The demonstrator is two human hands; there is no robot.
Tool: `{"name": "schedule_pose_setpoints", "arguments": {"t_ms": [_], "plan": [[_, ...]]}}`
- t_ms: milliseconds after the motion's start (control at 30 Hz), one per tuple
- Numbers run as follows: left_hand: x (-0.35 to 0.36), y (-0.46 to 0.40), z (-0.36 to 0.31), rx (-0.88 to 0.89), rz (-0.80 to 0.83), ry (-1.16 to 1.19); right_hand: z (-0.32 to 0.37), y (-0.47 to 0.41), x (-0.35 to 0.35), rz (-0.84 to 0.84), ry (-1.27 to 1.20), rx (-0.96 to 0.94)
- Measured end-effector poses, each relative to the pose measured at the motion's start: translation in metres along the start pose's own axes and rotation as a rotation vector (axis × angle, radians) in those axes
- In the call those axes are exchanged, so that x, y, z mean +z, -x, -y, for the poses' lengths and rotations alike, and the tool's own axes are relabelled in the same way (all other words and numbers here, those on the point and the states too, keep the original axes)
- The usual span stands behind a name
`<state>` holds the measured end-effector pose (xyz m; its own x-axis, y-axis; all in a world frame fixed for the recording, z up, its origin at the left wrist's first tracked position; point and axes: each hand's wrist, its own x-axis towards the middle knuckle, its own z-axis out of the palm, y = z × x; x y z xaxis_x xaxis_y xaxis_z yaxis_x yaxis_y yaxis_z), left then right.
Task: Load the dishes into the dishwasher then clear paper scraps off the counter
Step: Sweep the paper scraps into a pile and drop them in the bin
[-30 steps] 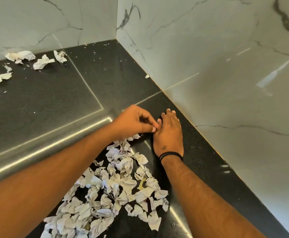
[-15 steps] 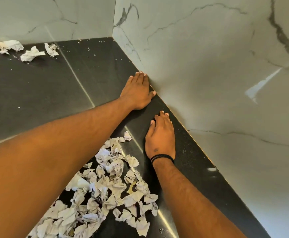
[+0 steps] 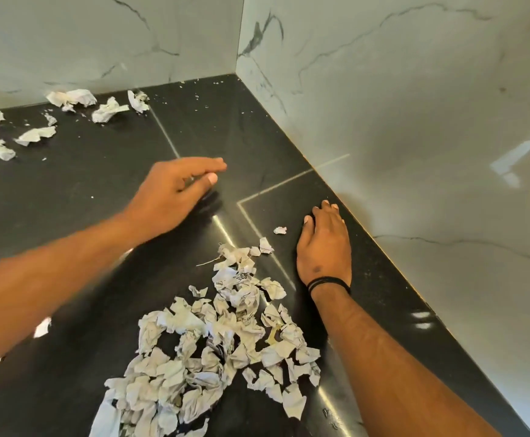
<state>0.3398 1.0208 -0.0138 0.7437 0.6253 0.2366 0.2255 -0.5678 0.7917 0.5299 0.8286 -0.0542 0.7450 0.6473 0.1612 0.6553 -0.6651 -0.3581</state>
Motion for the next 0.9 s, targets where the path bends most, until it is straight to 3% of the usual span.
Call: {"name": "schedule_pose_setpoints", "arguments": {"t_ms": [67,133,233,400,500,600,700,800,900], "plan": [[-0.032,0.003,0.034,-0.035,-0.032,-0.267,0.001,-0.005,0.0,0.01,0.006,-0.042],[-0.04,0.008,0.059,-0.118,0.037,-0.547,0.002,-0.015,-0.003,0.008,-0.003,-0.108],[-0.035,0.005,0.067,-0.208,0.085,-0.718,0.008,-0.041,0.001,0.088,0.029,-0.176],[-0.033,-0.004,0.066,-0.238,0.069,-0.716,0.028,-0.065,0.012,0.271,0.295,-0.261],[-0.031,-0.005,0.065,-0.246,0.061,-0.702,0.066,-0.047,0.02,0.334,0.296,-0.466],[-0.031,-0.006,0.064,-0.259,0.061,-0.708,0.101,-0.036,0.031,0.463,0.016,-0.582],[-0.03,-0.006,0.064,-0.261,0.057,-0.69,0.125,-0.059,0.029,0.438,-0.477,-0.401],[-0.031,-0.006,0.064,-0.27,0.048,-0.686,0.135,-0.115,0.039,0.286,-0.28,-0.381],[-0.032,-0.007,0.067,-0.277,0.03,-0.667,0.141,-0.172,0.06,0.318,0.035,-0.257]]}}
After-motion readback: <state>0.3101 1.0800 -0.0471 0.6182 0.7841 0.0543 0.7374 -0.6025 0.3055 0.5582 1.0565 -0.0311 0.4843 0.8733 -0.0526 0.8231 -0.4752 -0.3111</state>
